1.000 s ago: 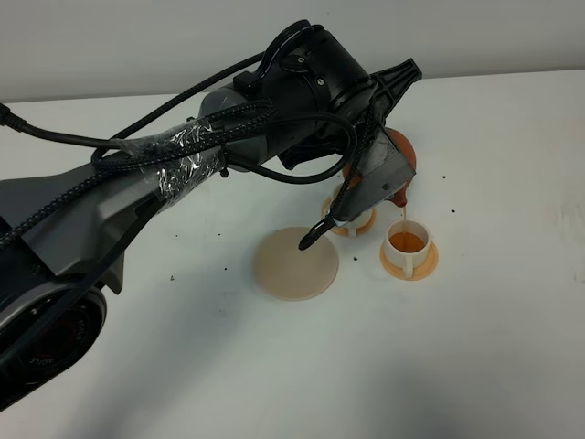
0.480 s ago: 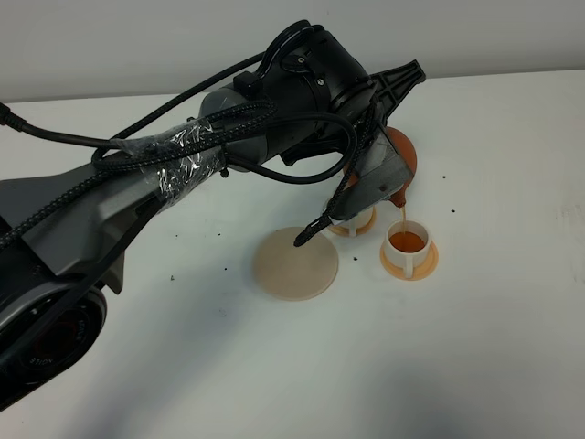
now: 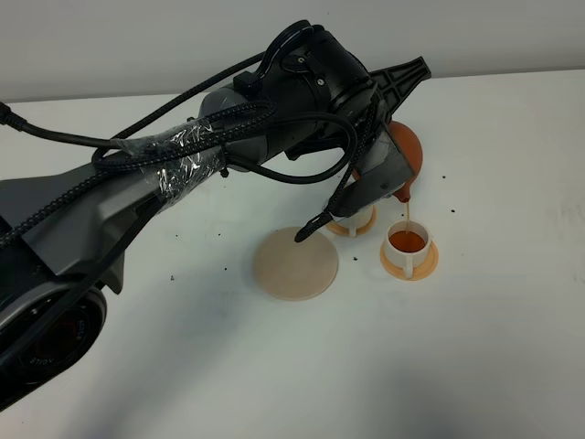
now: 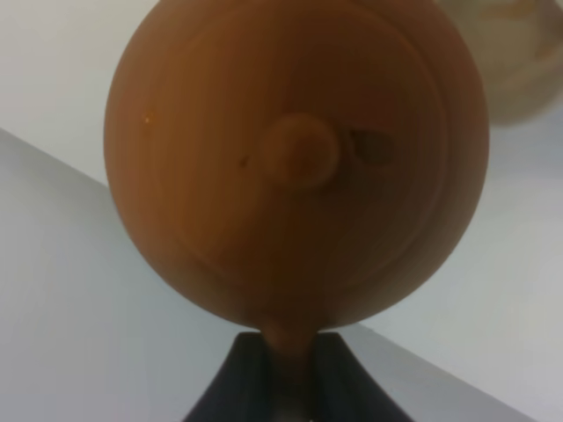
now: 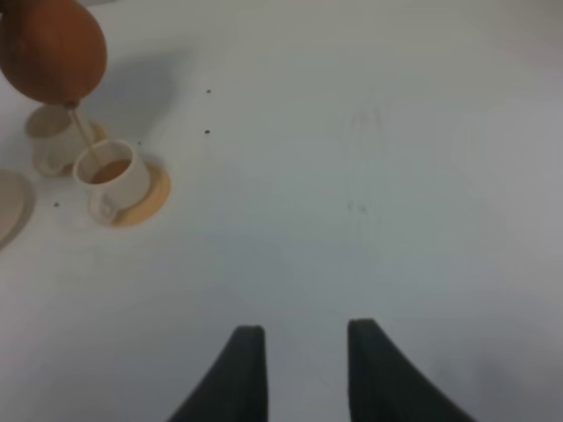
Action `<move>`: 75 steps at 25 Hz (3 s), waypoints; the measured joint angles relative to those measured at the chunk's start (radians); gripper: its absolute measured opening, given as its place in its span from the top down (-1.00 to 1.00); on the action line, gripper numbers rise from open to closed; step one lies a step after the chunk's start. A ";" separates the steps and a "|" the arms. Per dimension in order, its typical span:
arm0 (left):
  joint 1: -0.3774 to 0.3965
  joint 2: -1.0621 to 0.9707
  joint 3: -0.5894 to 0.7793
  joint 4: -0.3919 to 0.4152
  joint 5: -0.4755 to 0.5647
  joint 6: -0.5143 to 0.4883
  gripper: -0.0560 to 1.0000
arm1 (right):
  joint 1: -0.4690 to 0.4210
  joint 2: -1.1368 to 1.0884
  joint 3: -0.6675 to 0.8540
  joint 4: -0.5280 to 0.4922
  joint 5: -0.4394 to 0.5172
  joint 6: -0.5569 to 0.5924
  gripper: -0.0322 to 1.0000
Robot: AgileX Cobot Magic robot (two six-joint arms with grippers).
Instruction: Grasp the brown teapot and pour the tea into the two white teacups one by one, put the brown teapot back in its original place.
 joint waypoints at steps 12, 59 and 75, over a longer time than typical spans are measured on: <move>-0.001 0.000 0.000 0.001 -0.011 0.027 0.65 | 0.000 0.000 0.000 0.000 0.000 0.000 0.47; -0.001 0.000 0.000 0.024 -0.070 0.093 0.65 | 0.000 0.000 0.000 0.000 0.000 0.000 0.47; 0.001 0.000 0.000 -0.045 -0.002 0.031 0.65 | 0.000 0.000 0.000 0.000 0.000 0.000 0.47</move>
